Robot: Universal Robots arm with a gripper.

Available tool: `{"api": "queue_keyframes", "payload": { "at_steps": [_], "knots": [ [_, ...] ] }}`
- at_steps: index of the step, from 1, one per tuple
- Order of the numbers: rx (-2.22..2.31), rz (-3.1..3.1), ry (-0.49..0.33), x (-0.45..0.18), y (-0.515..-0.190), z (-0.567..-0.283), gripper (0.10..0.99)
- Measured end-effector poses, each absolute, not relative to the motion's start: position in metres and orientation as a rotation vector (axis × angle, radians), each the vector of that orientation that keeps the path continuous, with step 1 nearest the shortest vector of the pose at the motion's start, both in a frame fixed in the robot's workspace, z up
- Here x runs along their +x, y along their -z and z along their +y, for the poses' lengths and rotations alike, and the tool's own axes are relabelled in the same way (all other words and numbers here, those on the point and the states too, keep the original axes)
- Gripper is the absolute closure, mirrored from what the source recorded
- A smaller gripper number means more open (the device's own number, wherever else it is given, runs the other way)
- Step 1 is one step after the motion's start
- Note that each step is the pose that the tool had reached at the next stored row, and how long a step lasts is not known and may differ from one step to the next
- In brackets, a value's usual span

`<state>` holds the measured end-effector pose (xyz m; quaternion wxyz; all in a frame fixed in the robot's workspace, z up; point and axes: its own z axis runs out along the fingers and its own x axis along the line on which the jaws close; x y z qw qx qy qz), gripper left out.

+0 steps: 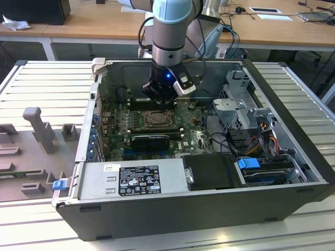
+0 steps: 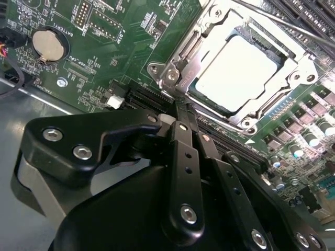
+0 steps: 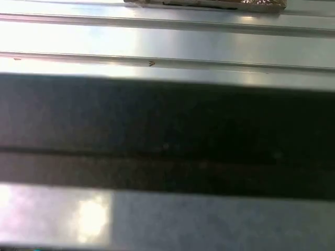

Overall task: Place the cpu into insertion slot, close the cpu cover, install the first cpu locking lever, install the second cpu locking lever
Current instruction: 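Install the first cpu locking lever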

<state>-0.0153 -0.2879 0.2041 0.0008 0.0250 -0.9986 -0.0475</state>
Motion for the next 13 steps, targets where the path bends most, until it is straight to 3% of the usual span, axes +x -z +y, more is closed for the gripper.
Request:
{"api": "queue_keyframes", "payload": {
  "at_steps": [13],
  "knots": [
    [0.078, -3.135, 0.158, -0.0153, -0.2030, -0.2901, 0.980]
  ]
}}
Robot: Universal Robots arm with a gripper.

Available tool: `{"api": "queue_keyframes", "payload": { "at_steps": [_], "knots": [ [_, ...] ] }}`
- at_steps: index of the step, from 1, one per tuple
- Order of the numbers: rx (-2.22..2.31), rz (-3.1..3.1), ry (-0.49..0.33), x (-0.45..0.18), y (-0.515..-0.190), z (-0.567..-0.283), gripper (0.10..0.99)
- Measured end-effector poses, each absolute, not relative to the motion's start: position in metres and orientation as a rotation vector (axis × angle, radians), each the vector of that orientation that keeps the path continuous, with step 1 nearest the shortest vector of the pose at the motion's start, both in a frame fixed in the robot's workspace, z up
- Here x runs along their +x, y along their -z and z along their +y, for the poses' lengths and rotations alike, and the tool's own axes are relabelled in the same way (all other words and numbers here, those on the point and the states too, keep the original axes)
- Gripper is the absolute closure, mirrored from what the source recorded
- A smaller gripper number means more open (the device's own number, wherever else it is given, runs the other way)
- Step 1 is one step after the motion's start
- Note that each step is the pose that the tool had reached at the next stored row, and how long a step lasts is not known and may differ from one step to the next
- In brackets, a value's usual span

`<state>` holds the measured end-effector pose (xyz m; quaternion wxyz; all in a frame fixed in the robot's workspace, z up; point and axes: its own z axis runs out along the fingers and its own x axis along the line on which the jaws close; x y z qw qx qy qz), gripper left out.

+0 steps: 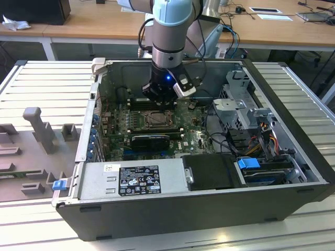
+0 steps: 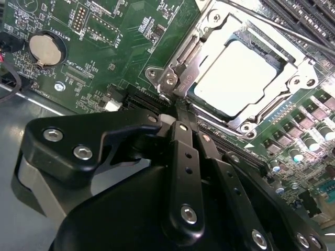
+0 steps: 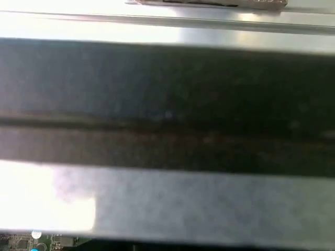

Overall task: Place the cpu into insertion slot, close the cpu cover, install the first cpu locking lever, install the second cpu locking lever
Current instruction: 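Install the first cpu locking lever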

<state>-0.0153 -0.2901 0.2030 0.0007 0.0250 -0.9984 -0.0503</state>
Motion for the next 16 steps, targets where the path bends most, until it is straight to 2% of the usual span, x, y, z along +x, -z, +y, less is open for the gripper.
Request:
{"api": "queue_keyframes", "payload": {
  "at_steps": [3, 16],
  "knots": [
    [0.078, -3.135, 0.157, -0.0153, -0.2132, -0.2901, 0.980],
    [0.078, -3.135, 0.157, -0.0153, -0.2133, -0.2940, 0.980]
  ]
}}
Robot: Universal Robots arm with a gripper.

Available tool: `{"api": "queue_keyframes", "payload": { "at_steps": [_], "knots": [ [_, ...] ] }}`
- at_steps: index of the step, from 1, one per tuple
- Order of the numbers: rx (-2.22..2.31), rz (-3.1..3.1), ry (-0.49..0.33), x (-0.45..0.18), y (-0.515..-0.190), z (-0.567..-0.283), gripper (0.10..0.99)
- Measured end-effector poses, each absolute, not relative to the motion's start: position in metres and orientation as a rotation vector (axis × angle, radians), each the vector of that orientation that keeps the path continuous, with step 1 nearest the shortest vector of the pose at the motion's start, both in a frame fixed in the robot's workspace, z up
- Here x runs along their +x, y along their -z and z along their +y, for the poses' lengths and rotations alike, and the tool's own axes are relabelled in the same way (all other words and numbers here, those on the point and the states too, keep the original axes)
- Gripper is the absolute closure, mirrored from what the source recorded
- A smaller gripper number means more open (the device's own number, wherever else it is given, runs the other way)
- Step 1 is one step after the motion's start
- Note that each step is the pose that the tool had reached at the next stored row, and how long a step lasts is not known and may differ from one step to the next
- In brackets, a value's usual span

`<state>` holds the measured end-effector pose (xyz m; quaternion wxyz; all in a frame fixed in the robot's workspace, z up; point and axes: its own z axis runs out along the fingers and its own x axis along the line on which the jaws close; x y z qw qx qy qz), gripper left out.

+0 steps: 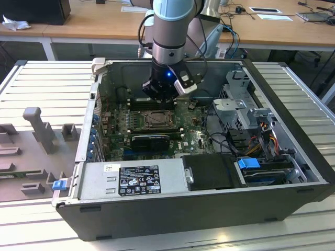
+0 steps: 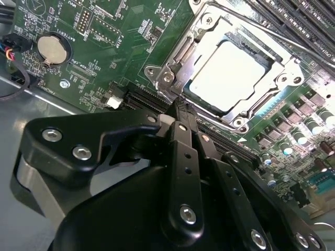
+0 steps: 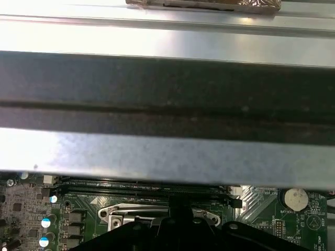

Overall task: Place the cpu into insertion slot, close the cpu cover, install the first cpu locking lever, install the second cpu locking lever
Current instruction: 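Install the first cpu locking lever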

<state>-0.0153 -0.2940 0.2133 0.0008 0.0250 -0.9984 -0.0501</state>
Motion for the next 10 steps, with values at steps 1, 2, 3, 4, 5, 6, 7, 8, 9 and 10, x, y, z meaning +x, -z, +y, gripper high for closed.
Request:
{"api": "queue_keyframes", "payload": {
  "at_steps": [1, 2, 3, 4, 5, 6, 7, 8, 9, 10],
  "knots": [
    [0.078, -3.135, 0.157, -0.0153, -0.2133, -0.2942, 0.980],
    [0.079, -3.135, 0.157, -0.0153, -0.2134, -0.2946, 0.980],
    [0.079, -3.135, 0.157, -0.0153, -0.2133, -0.2949, 0.980],
    [0.079, -3.135, 0.157, -0.0153, -0.2133, -0.2952, 0.980],
    [0.078, -3.135, 0.157, -0.0153, -0.2133, -0.2955, 0.980],
    [0.078, -3.135, 0.157, -0.0153, -0.2133, -0.2958, 0.980],
    [0.078, -3.135, 0.157, -0.0153, -0.2133, -0.2959, 0.980],
    [0.078, -3.135, 0.157, -0.0153, -0.2133, -0.2959, 0.980],
    [0.078, -3.135, 0.157, -0.0153, -0.2133, -0.2960, 0.980],
    [0.078, -3.135, 0.157, -0.0153, -0.2133, -0.2960, 0.980]
  ]
}}
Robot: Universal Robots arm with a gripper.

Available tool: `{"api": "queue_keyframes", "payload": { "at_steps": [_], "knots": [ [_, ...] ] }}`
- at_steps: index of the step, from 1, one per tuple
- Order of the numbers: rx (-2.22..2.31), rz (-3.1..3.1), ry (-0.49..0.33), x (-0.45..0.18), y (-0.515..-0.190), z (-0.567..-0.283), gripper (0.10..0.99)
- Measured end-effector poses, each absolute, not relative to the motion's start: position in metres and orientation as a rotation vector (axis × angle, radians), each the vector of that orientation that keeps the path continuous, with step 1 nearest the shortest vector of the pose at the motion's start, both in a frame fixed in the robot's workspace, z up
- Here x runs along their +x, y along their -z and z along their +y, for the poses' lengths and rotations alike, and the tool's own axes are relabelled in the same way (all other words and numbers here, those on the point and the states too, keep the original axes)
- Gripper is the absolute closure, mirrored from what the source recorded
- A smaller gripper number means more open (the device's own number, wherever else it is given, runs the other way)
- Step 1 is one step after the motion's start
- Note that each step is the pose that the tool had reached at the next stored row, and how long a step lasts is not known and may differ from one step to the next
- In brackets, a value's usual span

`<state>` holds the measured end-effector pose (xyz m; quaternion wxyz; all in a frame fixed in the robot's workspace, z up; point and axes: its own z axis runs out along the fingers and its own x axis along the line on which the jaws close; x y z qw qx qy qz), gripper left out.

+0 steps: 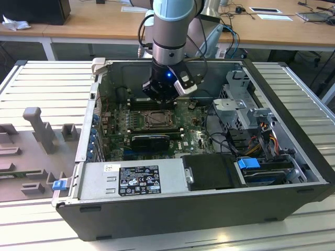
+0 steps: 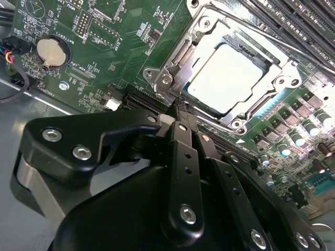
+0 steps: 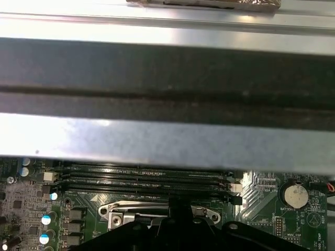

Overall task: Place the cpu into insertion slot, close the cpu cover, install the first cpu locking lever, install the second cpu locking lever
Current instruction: 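Install the first cpu locking lever, then install the second cpu locking lever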

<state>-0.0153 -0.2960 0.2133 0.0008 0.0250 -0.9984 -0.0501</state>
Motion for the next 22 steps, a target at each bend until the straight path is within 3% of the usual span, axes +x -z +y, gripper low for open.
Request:
{"api": "queue_keyframes", "payload": {
  "at_steps": [14, 22],
  "knots": [
    [0.079, -3.136, 0.145, -0.015, -0.240, -0.300, 0.980],
    [0.078, -3.136, 0.129, -0.016, -0.240, -0.318, 0.980]
  ]
}}
